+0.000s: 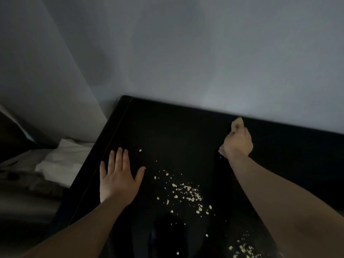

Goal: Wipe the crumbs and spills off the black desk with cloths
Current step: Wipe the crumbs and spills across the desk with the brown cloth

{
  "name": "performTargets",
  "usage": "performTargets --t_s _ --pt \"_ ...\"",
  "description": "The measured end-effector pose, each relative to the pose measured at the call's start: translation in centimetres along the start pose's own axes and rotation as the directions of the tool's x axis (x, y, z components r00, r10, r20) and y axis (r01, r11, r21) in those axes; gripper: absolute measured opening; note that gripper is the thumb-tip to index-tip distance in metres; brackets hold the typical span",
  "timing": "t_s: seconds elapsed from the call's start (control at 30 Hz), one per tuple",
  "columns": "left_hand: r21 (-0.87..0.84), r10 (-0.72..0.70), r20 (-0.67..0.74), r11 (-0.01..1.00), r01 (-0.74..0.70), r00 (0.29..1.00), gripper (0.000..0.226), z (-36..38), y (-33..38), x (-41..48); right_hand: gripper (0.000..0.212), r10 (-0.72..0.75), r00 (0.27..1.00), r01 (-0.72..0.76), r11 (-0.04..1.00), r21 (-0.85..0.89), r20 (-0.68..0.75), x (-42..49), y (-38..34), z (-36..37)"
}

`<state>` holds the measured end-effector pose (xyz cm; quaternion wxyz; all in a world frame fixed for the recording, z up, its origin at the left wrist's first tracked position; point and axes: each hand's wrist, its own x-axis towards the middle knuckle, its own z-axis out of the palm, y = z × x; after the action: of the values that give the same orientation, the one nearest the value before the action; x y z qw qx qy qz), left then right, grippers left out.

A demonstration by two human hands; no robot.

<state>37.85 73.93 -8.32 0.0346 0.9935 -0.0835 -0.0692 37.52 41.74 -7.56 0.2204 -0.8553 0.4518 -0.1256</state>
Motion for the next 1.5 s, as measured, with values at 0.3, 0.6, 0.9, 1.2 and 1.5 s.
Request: performTargets --t_s 0.3,0.6,0.9,1.2,1.5 --pt "-0.028 0.010 -0.035 1.000 -0.011 0.999 0.088 0.2 -0.1 -0.2 0.046 -0.733 0.616 0.678 0.680 0.280 0.289 -2.7 -3.3 2.6" --pt "-0.013 -0.002 -0.031 1.000 0.001 1.000 0.081 -0.1 0.2 -0.3 0.041 -0.502 0.865 0.484 0.842 0.240 0.018 0.5 1.8 -1.7" --pt "-0.034 0.006 -0.053 0.999 -0.007 0.999 0.079 0.0 0.1 -0.3 0.043 -0.857 0.418 0.772 0.510 0.378 0.303 -10.5 -0.5 0.3" --pt "-0.047 0.005 -0.081 0.999 -0.009 0.997 0.083 0.2 0.0 -0.2 0.042 0.055 0.995 -0.054 0.998 0.015 -0.080 1.2 0.2 -0.9" --pt "-0.063 0.007 -0.090 0.998 -0.013 0.996 0.093 0.7 -0.2 -0.1 0.044 -0.812 0.502 0.731 0.583 0.354 0.299 -7.0 -5.0 3.3"
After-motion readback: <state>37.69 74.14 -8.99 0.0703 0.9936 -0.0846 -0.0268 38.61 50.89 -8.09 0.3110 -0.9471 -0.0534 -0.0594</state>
